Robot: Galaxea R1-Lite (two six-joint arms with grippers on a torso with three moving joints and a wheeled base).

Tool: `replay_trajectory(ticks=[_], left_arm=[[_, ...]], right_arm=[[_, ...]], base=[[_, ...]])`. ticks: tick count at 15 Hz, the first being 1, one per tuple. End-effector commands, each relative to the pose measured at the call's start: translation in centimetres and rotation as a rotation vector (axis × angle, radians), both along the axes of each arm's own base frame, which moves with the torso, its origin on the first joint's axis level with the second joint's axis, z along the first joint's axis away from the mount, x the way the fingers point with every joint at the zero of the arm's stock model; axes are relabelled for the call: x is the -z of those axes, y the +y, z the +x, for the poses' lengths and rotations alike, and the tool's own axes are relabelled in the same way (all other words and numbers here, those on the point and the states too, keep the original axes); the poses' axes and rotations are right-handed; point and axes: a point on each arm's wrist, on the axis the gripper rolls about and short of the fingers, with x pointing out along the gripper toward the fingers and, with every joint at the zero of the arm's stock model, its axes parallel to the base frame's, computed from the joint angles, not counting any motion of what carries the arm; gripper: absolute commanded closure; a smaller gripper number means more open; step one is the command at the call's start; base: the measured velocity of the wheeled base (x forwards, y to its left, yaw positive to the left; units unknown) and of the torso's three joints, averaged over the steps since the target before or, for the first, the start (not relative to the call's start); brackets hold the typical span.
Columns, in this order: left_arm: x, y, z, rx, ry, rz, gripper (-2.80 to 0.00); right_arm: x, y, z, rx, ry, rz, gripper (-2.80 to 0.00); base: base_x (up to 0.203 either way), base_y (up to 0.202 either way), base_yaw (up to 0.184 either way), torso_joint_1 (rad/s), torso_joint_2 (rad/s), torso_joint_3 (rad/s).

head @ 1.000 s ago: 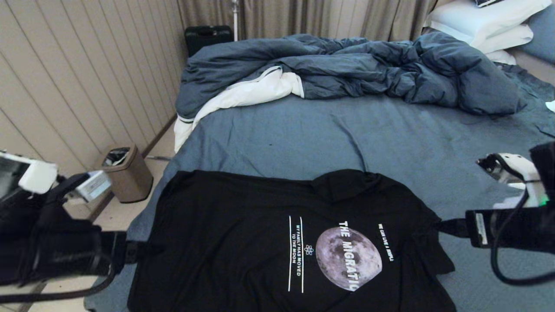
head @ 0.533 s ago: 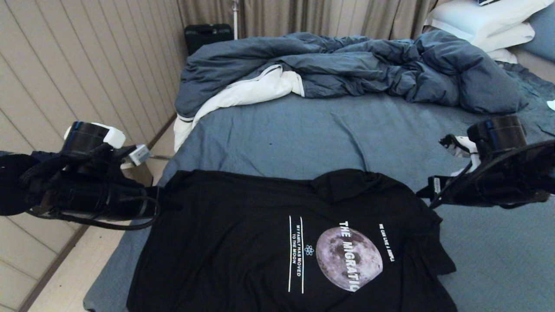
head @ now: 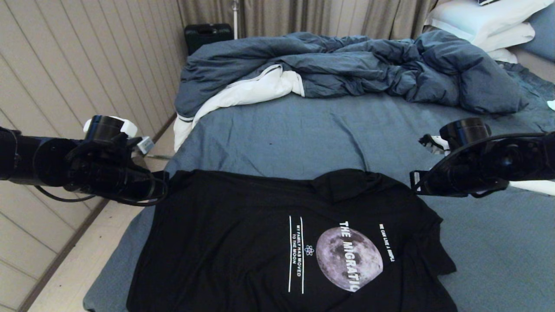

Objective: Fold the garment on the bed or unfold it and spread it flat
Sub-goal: Unford the black T-shirt

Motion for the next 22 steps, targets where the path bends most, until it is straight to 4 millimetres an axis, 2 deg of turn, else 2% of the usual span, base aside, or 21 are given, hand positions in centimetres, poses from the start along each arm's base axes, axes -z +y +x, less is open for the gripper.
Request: replay_trajectory(ticks=[1,2,5,8,13,16,19,22], left_arm=[[0.2,0.0,0.4,0.000,0.001,0.002,0.00],[0.2,0.0,0.6,0.003,-0.006,0.008,-2.80],[-0.2,-0.1,1.8,-0.008,-0.045,0.041,-2.80],[-0.3,-0.3,3.4,-0.011,-0.115,0.045,-2.80],[1.7,-0.5,5.6,-0.033,-0.132,0.120,-2.80],[2.0,-1.2,5.8,-0.015,-0.131,0.118,-2.80],[2.5,-1.7,6.8,-0.014,-0.129,0.106,-2.80],[2.4,-2.0,6.7,-0.007,-0.125,0.104,-2.80]], right_arm=[[0.5,-0.1,0.7,-0.001,0.009,0.004,0.00],[0.5,-0.1,0.7,-0.005,0.008,0.007,0.00],[0.2,-0.1,1.1,-0.028,-0.008,0.027,0.00],[1.0,-0.1,1.7,-0.029,-0.013,0.029,0.00],[1.8,0.1,2.5,-0.063,-0.029,0.057,0.00],[2.1,0.0,2.7,-0.065,-0.023,0.063,0.00],[2.7,-0.2,3.0,-0.062,-0.016,0.063,0.00],[2.7,0.1,3.6,-0.068,-0.029,0.060,0.00]], base=[[0.000,0.000,0.000,0.000,0.00,0.000],[0.000,0.000,0.000,0.000,0.00,0.000],[0.000,0.000,0.000,0.000,0.00,0.000],[0.000,0.000,0.000,0.000,0.00,0.000],[0.000,0.000,0.000,0.000,0.00,0.000],[0.000,0.000,0.000,0.000,0.00,0.000],[0.000,0.000,0.000,0.000,0.00,0.000],[0.000,0.000,0.000,0.000,0.00,0.000]])
